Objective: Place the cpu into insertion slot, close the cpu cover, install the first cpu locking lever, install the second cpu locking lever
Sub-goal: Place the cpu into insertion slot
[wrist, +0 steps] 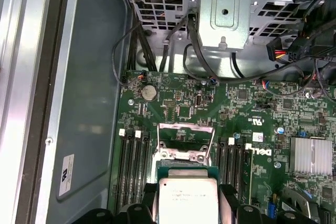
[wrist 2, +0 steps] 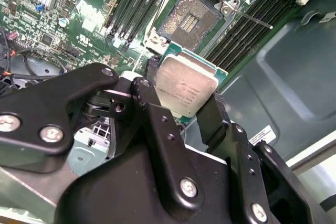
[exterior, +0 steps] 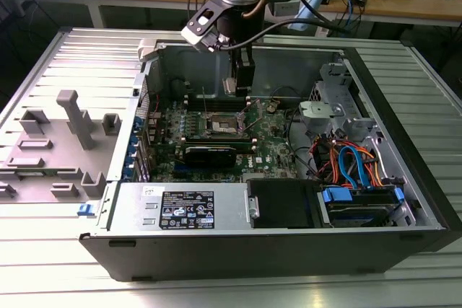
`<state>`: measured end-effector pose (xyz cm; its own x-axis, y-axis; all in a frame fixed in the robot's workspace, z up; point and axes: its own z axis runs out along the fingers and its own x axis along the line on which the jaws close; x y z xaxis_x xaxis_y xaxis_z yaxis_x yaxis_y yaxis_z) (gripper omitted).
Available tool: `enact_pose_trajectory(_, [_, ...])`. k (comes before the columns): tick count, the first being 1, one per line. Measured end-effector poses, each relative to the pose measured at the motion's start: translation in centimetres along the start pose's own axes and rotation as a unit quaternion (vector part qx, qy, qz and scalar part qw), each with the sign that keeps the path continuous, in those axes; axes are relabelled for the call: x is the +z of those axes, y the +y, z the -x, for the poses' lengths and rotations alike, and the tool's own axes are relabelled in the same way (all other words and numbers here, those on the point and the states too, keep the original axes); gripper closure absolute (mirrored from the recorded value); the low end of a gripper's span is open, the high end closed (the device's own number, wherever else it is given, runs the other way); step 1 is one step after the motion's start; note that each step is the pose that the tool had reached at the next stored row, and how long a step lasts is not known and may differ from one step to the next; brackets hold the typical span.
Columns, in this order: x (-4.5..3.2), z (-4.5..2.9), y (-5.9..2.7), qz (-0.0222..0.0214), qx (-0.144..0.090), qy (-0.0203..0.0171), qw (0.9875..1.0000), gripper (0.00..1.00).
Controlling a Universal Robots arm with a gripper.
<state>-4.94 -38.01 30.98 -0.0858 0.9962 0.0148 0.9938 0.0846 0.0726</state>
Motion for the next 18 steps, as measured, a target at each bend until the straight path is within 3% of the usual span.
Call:
enact_pose_trajectory(11, [0.33, 0.01, -0.07, -0.0003, 0.001, 0.0002, 1.0, 0.45])
enact_pose_trajectory(14, [0.81, 0.0, -0.33, -0.0003, 0.005, -0.0001, 1.0, 0.45])
enact_pose_trajectory(18, [2.15, -0.12, -1.13, -0.0001, 0.02, -0.0014, 0.9998, 0.45])
